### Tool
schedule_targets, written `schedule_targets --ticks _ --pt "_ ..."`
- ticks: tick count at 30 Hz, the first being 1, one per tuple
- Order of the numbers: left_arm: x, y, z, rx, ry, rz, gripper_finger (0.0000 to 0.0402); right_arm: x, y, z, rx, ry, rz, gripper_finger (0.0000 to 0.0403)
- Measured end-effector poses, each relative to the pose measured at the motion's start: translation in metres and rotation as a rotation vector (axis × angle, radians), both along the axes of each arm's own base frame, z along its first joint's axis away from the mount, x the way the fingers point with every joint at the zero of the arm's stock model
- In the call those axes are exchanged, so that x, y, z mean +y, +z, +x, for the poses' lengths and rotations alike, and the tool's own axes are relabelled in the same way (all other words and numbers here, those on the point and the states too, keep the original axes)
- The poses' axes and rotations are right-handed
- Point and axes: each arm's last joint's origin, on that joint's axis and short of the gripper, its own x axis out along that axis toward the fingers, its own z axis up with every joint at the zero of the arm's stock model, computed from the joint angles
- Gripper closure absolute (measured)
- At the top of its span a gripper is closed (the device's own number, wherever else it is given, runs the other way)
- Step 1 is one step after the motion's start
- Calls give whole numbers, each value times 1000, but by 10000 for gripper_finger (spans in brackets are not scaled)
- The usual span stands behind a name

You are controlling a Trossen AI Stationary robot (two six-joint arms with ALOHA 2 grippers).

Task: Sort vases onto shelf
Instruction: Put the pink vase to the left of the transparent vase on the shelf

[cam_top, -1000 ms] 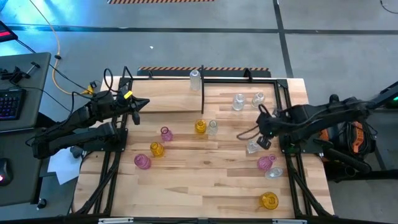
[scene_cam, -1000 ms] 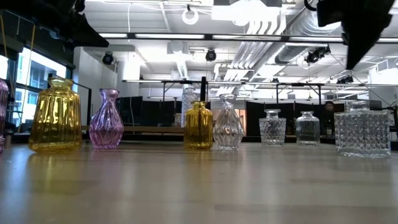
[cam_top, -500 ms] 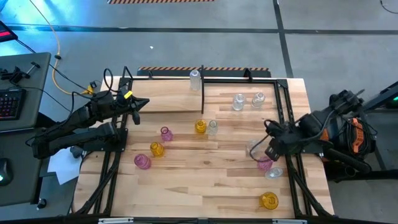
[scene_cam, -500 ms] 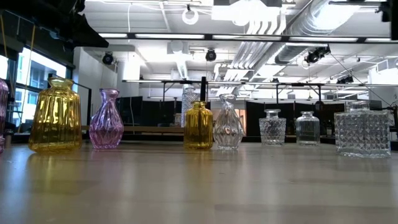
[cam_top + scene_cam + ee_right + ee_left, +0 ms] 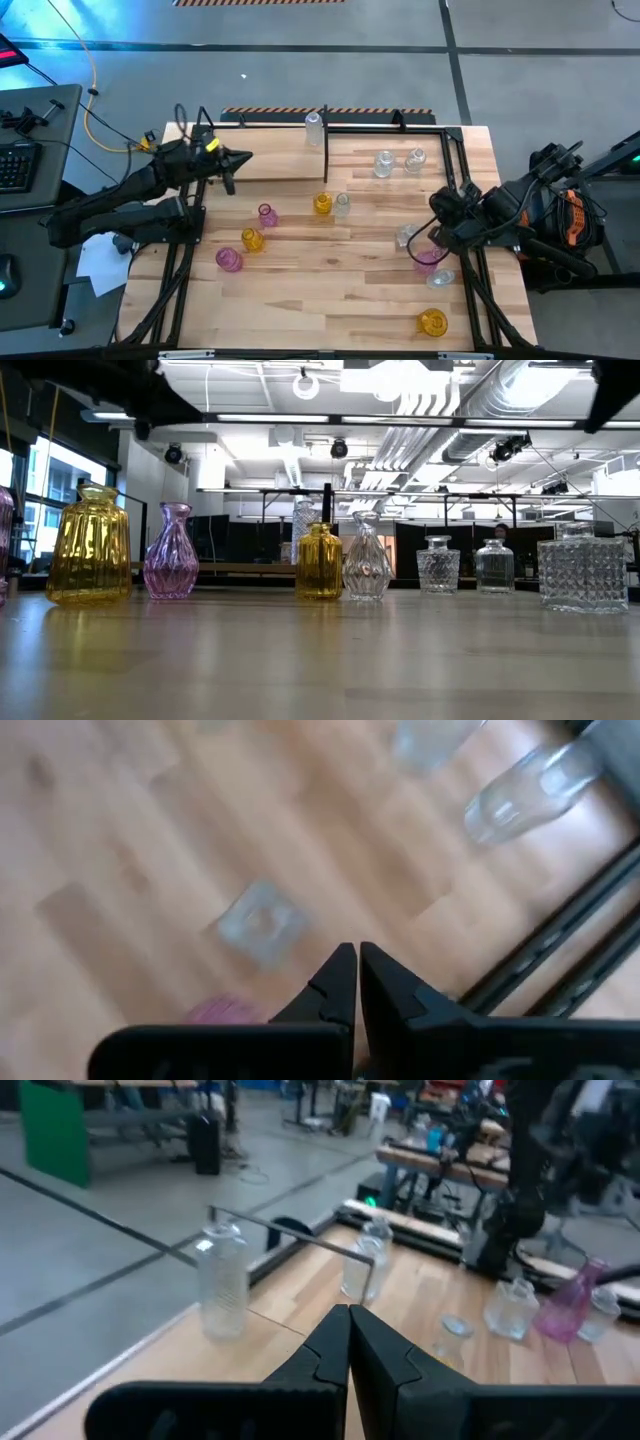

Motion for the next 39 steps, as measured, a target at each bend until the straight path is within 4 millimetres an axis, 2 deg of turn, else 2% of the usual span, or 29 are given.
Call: schedule_targets --ticks 6,10,14,20,25,30,34,39 --pt "5 -15 26 103 -75 -59 401 -13 12 -6 -255 -70 -207 403" --pt "10 -11 36 137 -77 -53 401 -22 20 -14 -390 -116 -284 403" --pt "14 9 43 168 -71 -25 401 -30 24 -18 -434 -138 -329 403" --pt "19 52 47 285 23 -24 401 -37 26 -21 -422 -145 -372 403" --pt "19 88 44 419 68 -85 401 -38 26 -22 -458 -211 -309 403" --pt "11 121 32 486 13 -199 401 -40 27 -25 -568 -337 -221 403" --pt "6 132 24 537 -43 -261 401 -42 29 -28 -661 -450 -134 403" --pt "4 129 21 640 -128 -182 401 -41 28 -27 -725 -542 -68 403"
